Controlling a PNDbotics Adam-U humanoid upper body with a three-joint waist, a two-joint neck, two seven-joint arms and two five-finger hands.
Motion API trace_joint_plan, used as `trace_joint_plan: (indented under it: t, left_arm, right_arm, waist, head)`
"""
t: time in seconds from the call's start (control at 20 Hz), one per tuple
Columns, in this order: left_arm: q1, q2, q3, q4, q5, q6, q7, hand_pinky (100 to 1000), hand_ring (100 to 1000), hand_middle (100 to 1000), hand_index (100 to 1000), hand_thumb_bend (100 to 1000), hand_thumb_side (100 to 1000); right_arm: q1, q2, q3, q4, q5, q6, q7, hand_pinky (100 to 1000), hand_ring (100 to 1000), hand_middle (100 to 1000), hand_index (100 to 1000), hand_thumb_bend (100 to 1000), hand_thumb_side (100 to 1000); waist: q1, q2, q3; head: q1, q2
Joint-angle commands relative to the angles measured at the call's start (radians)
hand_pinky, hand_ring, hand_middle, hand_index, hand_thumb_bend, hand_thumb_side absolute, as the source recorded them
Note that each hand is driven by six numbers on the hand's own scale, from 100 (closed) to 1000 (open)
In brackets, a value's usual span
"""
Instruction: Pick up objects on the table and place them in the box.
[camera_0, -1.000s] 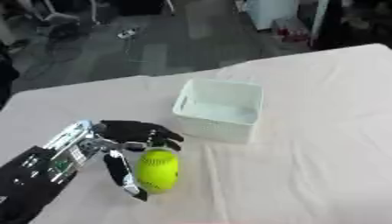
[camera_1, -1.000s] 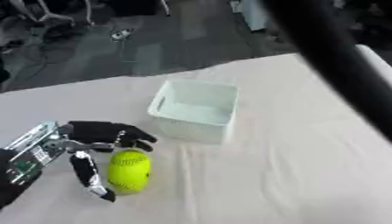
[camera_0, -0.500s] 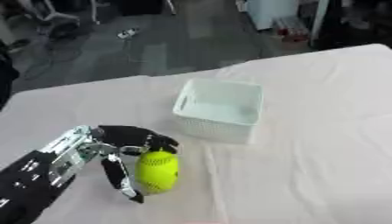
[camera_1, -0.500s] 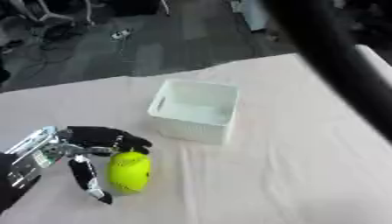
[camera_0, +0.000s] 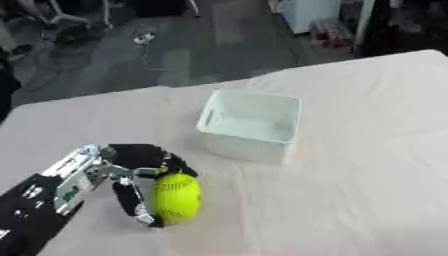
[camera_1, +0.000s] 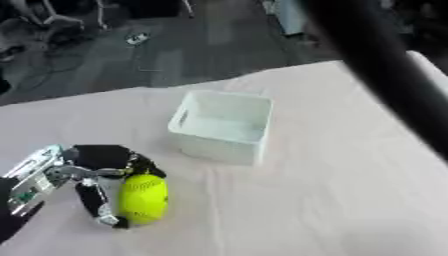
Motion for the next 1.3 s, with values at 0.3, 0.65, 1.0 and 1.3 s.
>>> trace_joint_plan:
  t: [0.3, 0.65, 1.0, 1.3]
  left_arm:
    - [-0.003, 0.029, 0.015, -0.023, -0.001, -0.050, 0.163, 100, 100, 129, 410, 100, 656]
    - [0.029, 0.142, 0.037, -0.144, 0.031, -0.033, 0.268, 100, 100, 126, 402, 100, 655]
    - [0.025, 0.293, 0.096, -0.287, 0.254, 0.027, 0.230, 100, 100, 124, 402, 100, 655]
    - [-0.034, 0.354, 0.129, -0.331, 0.392, 0.046, 0.240, 100, 100, 124, 406, 100, 656]
  right_arm:
    - [-0.007, -0.026, -0.009, -0.013, 0.000, 0.000, 0.000, 100, 372, 369, 540, 100, 970]
    - [-0.002, -0.030, -0.011, -0.013, 0.005, -0.002, -0.003, 100, 372, 369, 541, 100, 970]
    - [0.001, -0.036, -0.010, -0.013, 0.011, -0.002, -0.006, 100, 372, 369, 541, 100, 970]
    - [-0.004, -0.040, -0.007, -0.013, 0.010, 0.002, -0.009, 100, 372, 370, 542, 100, 970]
  waist:
    - [-0.007, -0.010, 0.002]
    - [-0.003, -0.013, 0.006]
    - [0.004, -0.017, 0.009]
    - [0.009, -0.019, 0.001]
  head:
    - [0.002, -0.004]
    - [-0.002, 0.010]
    - [-0.015, 0.023]
    - [-0.010, 0.018]
